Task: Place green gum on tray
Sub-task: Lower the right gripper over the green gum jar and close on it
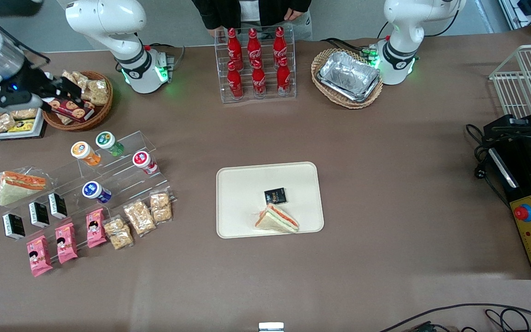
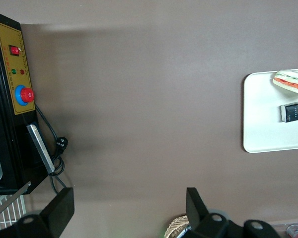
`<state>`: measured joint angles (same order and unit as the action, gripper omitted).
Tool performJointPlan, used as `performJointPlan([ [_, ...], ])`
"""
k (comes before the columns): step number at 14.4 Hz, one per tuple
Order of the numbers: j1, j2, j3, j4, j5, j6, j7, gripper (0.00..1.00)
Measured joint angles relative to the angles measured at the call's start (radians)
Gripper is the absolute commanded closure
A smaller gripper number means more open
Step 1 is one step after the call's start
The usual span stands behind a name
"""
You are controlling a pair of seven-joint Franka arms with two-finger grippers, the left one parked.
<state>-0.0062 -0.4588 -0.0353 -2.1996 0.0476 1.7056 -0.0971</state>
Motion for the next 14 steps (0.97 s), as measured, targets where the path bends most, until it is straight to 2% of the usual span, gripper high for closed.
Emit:
performJointPlan([
  [5,0.000,0.077,0.000,-0.168,-0.008,0.225,0.000,0.01],
  [14,0.000,0.141,0.001,-0.309,-0.009,0.416,0.000,0.01],
])
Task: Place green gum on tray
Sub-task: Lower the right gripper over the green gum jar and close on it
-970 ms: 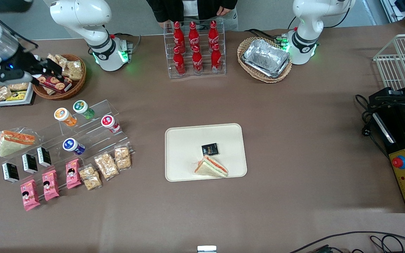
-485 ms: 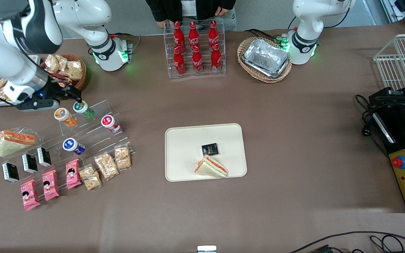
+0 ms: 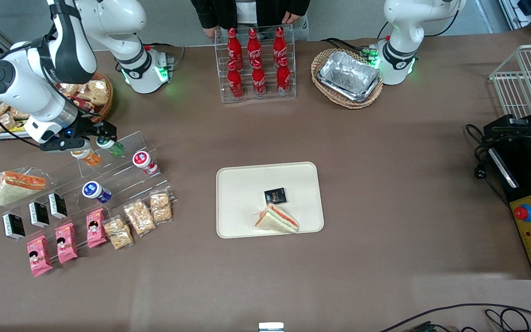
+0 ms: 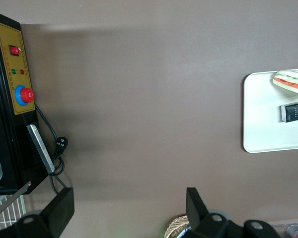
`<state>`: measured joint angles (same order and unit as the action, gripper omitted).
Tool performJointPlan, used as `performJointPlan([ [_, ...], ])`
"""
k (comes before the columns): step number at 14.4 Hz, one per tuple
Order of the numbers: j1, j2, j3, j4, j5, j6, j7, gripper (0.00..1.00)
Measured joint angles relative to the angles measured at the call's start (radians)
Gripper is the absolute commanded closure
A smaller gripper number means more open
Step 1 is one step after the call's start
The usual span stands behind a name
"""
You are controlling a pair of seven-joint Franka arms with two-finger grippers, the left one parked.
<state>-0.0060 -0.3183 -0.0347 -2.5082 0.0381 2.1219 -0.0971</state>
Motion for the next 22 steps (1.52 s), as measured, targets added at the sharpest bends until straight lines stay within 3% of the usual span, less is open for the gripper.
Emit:
performJointPlan([
  [10,0.001,0.008,0.027,-0.006,0.000,0.012,0.032,0.04],
  [14,0.001,0.019,0.027,-0.007,0.000,0.020,0.033,0.32],
  [16,0.001,0.027,0.027,-0.007,0.000,0.029,0.034,0.58],
  [19,0.001,0.033,0.027,-0.007,0.000,0.034,0.034,0.84],
  [22,0.001,0.032,0.027,-0.006,0.000,0.034,0.034,0.93],
])
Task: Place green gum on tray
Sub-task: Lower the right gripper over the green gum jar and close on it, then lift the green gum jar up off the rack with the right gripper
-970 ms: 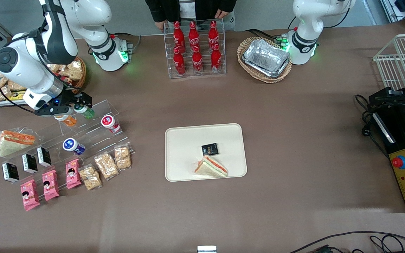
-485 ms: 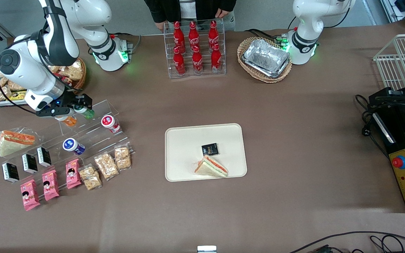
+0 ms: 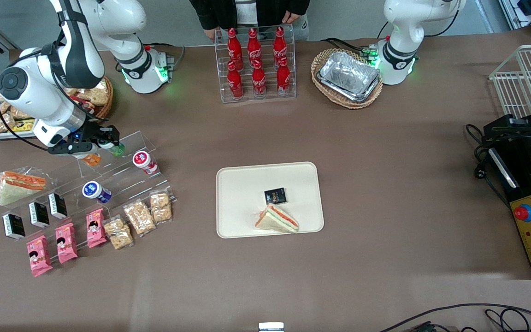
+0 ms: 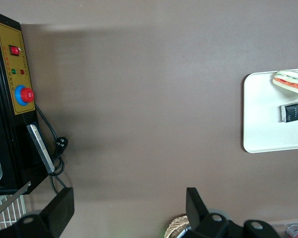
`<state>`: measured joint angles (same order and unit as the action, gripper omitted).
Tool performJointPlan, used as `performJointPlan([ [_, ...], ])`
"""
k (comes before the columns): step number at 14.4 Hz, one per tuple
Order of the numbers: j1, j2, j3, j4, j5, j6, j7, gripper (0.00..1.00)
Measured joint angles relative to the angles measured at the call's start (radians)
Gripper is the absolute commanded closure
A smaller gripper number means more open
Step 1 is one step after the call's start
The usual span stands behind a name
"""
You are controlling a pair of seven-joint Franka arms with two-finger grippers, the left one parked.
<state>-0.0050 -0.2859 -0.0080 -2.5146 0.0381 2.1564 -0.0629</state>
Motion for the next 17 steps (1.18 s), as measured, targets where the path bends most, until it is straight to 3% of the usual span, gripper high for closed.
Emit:
performJointPlan([
  [2,0.000,-0.013,0.000,0.018,0.000,-0.022,-0.001,0.94],
  [8,0.001,-0.111,0.002,0.349,0.000,-0.475,-0.001,0.94],
  [10,0.001,-0.115,0.017,0.428,0.002,-0.545,0.010,0.94],
  [14,0.005,-0.099,0.118,0.466,0.034,-0.560,0.158,0.96],
  [17,0.009,-0.025,0.273,0.539,0.062,-0.556,0.378,0.96],
])
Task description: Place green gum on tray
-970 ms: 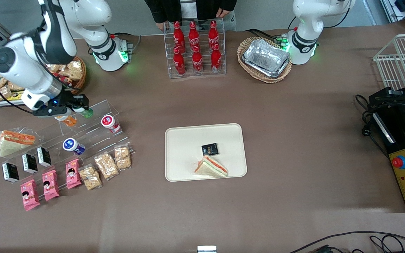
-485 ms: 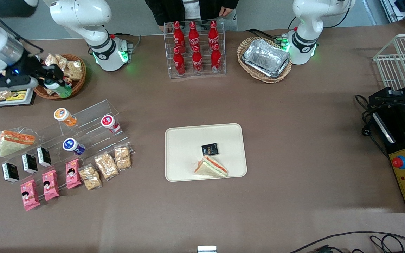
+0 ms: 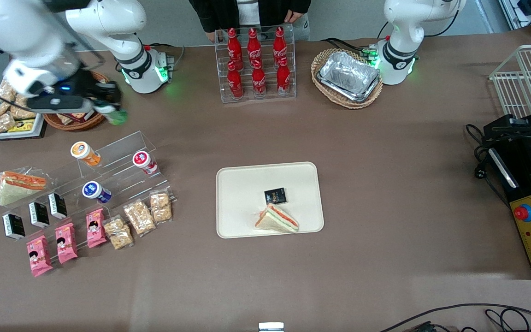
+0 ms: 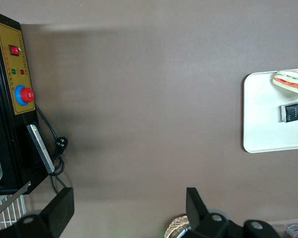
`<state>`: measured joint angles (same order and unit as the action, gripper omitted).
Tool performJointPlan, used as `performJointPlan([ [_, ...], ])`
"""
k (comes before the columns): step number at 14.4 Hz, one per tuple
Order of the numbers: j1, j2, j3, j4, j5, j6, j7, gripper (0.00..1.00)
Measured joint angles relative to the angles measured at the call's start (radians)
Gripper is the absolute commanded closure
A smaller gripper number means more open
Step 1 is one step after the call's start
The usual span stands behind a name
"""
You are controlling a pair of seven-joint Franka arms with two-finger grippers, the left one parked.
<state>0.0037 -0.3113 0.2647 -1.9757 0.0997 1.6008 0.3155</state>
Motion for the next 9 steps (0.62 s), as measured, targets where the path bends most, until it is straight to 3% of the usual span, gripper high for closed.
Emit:
performJointPlan([
  [5,0.009,0.264,0.237,0.203,-0.002,0.077,0.342,0.96],
  [9,0.089,0.457,0.288,0.221,-0.132,0.253,0.519,0.96],
])
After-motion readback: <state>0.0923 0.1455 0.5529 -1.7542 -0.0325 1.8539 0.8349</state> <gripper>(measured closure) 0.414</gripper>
